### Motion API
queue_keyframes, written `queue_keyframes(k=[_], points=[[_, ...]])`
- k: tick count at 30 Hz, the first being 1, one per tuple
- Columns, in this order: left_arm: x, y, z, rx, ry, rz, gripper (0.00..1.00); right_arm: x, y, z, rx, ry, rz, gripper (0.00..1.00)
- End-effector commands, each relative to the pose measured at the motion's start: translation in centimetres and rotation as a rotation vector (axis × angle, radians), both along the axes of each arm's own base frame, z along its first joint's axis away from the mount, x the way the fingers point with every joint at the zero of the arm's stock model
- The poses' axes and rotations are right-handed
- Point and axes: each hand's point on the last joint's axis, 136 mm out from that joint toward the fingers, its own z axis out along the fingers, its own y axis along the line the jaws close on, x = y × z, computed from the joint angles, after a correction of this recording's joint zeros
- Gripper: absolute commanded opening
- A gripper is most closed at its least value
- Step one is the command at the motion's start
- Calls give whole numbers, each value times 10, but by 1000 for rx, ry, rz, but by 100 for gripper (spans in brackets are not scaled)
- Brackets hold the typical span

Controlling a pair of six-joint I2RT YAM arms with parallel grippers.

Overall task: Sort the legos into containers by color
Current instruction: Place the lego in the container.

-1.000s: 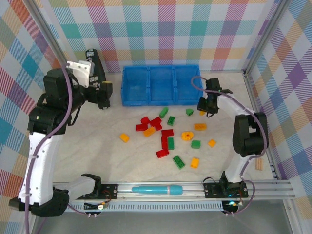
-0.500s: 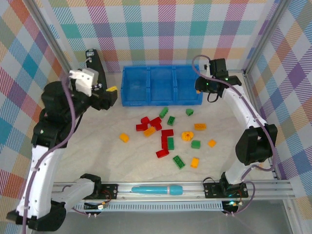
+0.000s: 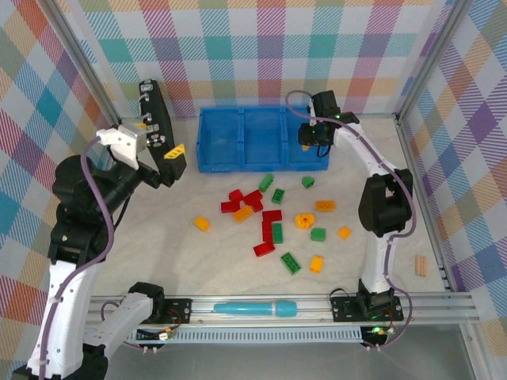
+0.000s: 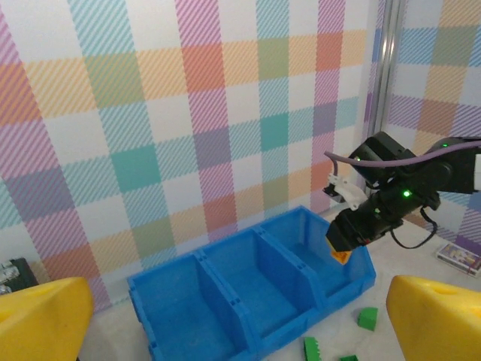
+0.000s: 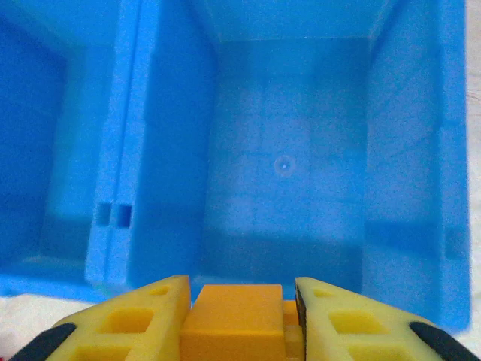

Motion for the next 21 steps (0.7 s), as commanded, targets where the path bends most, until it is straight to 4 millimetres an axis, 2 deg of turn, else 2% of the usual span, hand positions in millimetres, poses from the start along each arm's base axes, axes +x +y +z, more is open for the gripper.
queue_keyframes(k=[1,5,9,13,17,19,21], points=[[2,-8,2,-9,37,-53,100,8,1,-2,-37,-1,23,40],[12,-9,-5,-4,81,-41,100,12,4,-12,-38,16,35,56],[19,-5,-11,12,128,-10,100,8,4,7,-36,-18,58,78],[23,-5,-16,28,170,-8,100,-6,2,36,-51,-54,97,88],[23,-8,-20,36,187,-24,100,-39,-8,52,-81,-37,133,92],[24,-9,-21,43,192,-28,100,-61,-20,49,-107,-2,112,100],[24,-10,-22,51,201,-35,100,-89,-30,38,-108,53,83,99]])
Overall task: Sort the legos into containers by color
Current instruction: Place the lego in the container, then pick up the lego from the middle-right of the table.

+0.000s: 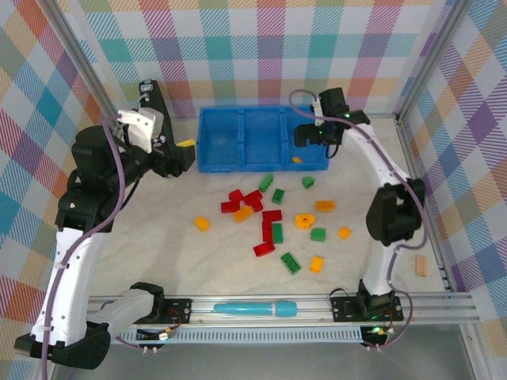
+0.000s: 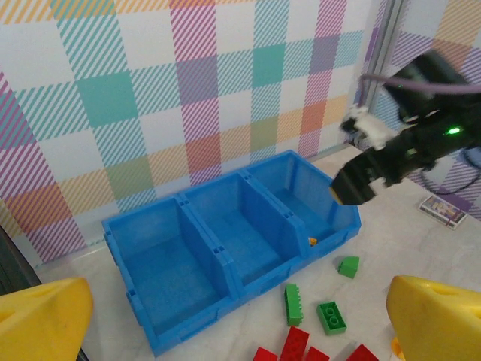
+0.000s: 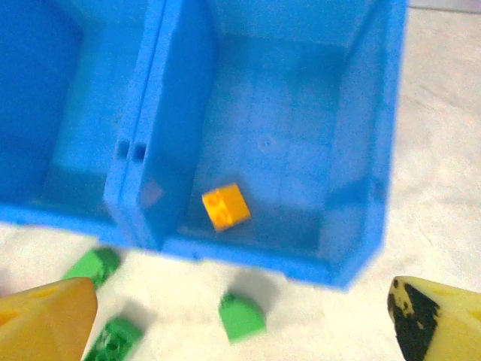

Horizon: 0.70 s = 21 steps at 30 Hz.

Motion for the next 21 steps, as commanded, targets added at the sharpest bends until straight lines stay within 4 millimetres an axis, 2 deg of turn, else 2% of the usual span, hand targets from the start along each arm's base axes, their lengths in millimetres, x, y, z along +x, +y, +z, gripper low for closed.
queue_keyframes(k=[1,5,9,11,14,21], points=[[-4,-2,5,12,0,-23,100,-52,-17,-13,-30,103,-28,99],[-3,-4,1,20,9,-38,100,-102,-32,-52,-1,226,-118,99],[-1,-4,-1,24,13,-38,100,-132,-24,-83,120,303,-168,99],[-1,-5,-3,22,17,-43,100,-139,-22,-97,142,325,-181,100],[-1,-5,-3,23,14,-43,100,-144,-30,-121,96,358,-200,100],[-2,-6,-4,22,13,-50,100,-138,-38,-160,18,408,-214,100]])
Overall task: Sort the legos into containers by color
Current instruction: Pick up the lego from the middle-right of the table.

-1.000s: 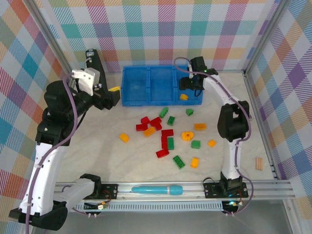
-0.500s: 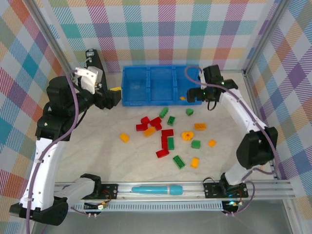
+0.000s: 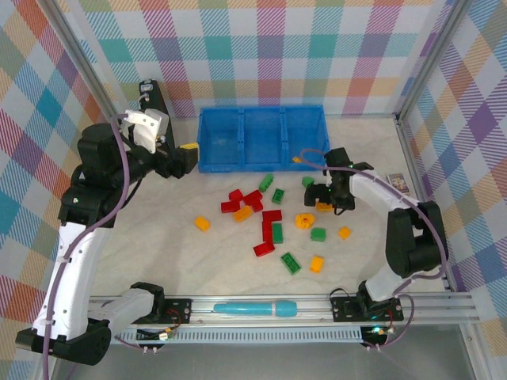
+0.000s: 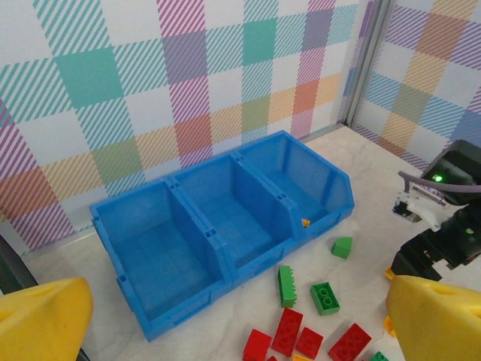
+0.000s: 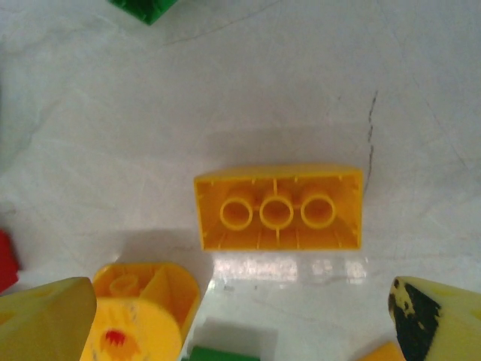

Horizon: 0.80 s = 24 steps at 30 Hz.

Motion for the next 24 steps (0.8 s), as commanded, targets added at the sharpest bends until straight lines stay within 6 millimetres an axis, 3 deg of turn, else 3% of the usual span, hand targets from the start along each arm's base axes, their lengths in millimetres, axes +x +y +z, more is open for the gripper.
queue_keyframes(k=[1,8,24], points=[[-4,-1,8,-2,-24,-19,100,9,-4,-18,-25,8,-23,100],[-5,0,8,1,-28,-15,100,14,-11,-39,-88,41,-22,94],[-6,1,9,4,-35,-11,100,25,-19,-36,-139,30,-7,63]])
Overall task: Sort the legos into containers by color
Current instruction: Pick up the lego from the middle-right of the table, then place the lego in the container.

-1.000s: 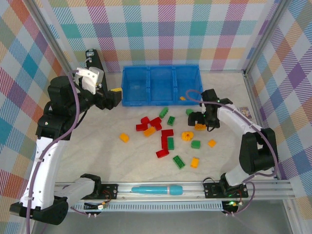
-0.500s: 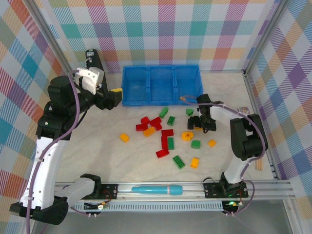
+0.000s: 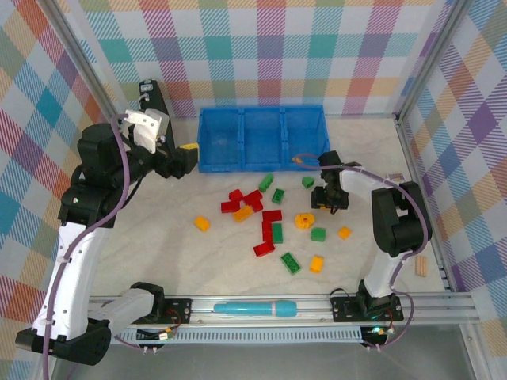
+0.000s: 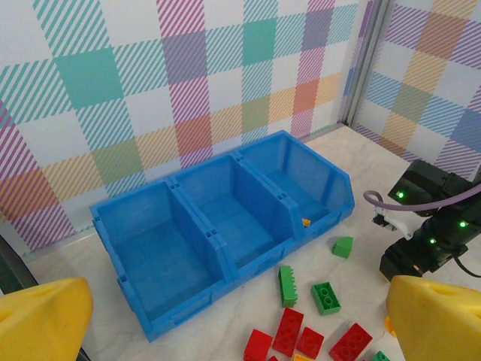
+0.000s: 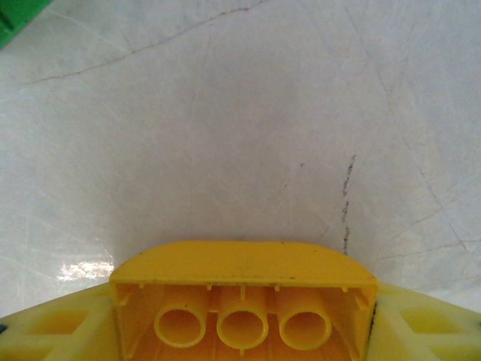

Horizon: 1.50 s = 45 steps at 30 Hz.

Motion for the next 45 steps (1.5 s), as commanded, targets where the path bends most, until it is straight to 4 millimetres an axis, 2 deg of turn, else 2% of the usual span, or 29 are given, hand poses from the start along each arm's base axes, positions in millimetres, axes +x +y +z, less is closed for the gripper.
queue_keyframes(k=[1,3,6,9,11,15,19,24,29,33,38,45], points=[[-6,1,9,1,-31,-11,100,6,-2,11,-3,-16,2,62],[-6,1,9,1,-31,-10,100,9,-1,24,1,-32,10,60],[-6,1,9,3,-32,-9,100,18,1,52,6,-82,30,59],[-6,2,9,4,-35,-6,100,40,3,89,3,-167,59,60],[-7,2,9,4,-37,-6,100,59,6,111,-5,-225,82,60],[-7,4,10,12,-43,5,100,103,15,139,10,-316,108,60],[-7,4,10,19,-44,6,100,145,27,153,39,-392,119,60],[-8,7,10,25,-52,19,100,194,42,143,100,-426,112,61],[-10,9,12,30,-63,27,100,221,59,126,168,-413,131,61],[-9,8,11,29,-57,22,100,228,62,118,174,-409,138,62],[-8,5,10,24,-50,9,100,224,64,108,182,-383,156,72],[-7,4,9,21,-43,1,100,214,63,115,188,-398,168,77]])
